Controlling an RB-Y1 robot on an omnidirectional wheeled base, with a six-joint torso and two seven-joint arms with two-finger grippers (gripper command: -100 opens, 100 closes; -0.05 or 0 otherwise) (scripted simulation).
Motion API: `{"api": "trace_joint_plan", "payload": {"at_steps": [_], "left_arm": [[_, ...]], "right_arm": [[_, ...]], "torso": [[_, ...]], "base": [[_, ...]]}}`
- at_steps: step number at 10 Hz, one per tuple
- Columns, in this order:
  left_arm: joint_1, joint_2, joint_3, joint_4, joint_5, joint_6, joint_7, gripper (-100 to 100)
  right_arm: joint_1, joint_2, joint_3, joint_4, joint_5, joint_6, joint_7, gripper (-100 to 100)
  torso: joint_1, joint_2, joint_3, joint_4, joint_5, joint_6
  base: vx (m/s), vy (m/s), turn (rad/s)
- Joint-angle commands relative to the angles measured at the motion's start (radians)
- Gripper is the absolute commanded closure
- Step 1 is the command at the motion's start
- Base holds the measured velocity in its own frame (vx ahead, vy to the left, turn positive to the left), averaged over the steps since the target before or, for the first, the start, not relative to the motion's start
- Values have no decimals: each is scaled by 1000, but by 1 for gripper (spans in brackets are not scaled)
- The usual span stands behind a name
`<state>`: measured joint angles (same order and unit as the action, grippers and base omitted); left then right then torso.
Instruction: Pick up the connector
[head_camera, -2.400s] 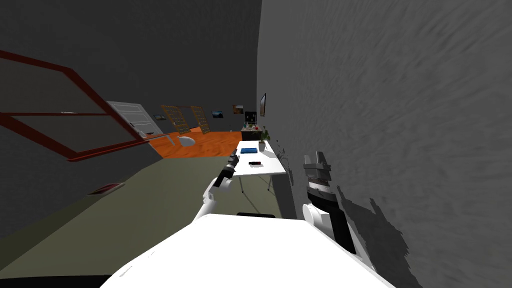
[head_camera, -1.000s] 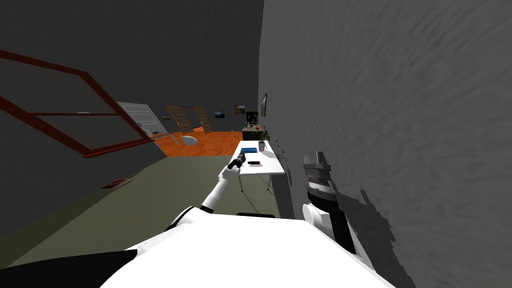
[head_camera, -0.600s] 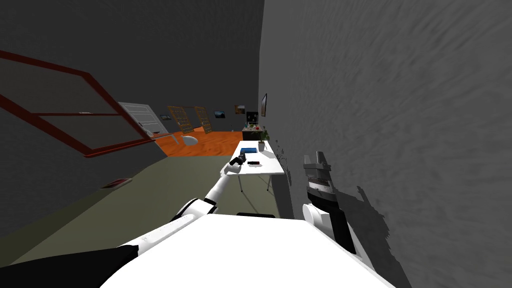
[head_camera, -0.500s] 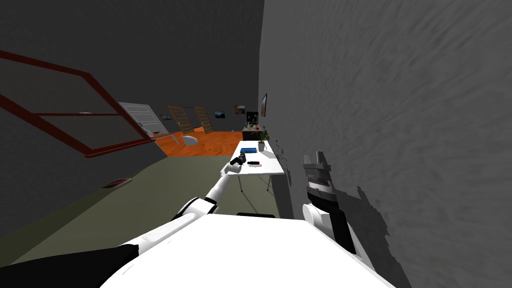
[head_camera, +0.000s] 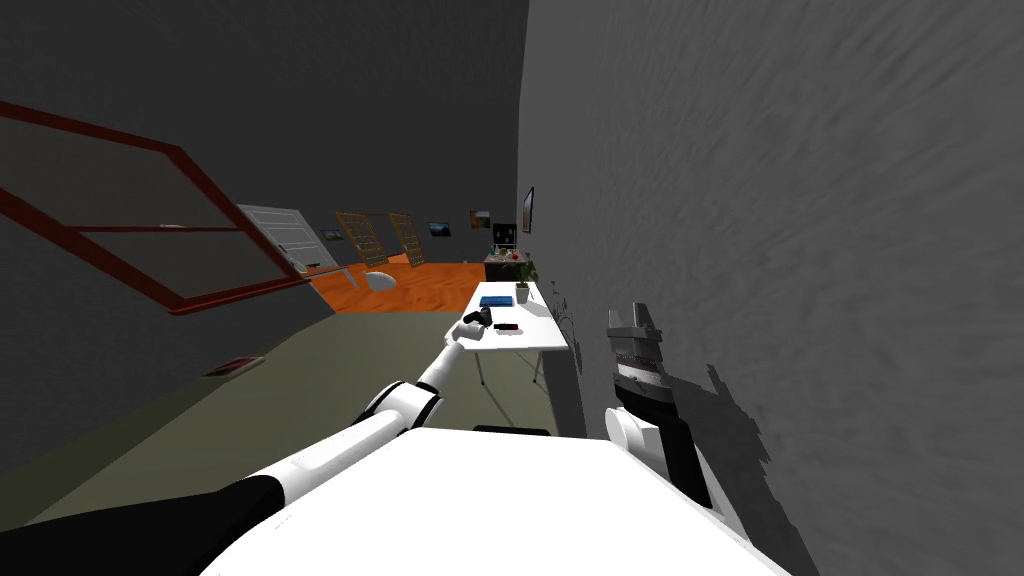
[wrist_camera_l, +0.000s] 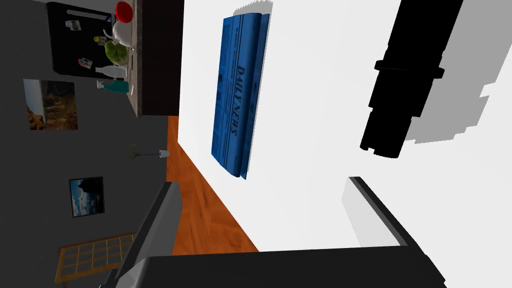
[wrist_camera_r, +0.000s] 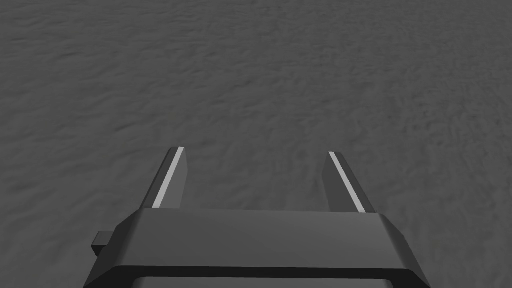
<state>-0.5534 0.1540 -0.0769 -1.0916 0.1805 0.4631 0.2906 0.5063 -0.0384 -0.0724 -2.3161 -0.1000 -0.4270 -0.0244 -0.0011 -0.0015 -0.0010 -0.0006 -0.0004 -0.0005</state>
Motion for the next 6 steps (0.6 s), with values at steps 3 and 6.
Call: {"api": "trace_joint_plan", "payload": {"at_steps": [3, 6], "left_arm": [[-58, -2, 15, 87, 1, 66, 23, -100], [-146, -7, 43, 187, 4, 155, 59, -100]], "right_arm": [[0, 0, 0, 0, 0, 0, 0, 0], [0, 0, 0, 0, 0, 0, 0, 0]], "torso": [[0, 0, 0, 0, 0, 0], [0, 0, 0, 0, 0, 0]], "base": [[19, -20, 3], [26, -18, 2]]}}
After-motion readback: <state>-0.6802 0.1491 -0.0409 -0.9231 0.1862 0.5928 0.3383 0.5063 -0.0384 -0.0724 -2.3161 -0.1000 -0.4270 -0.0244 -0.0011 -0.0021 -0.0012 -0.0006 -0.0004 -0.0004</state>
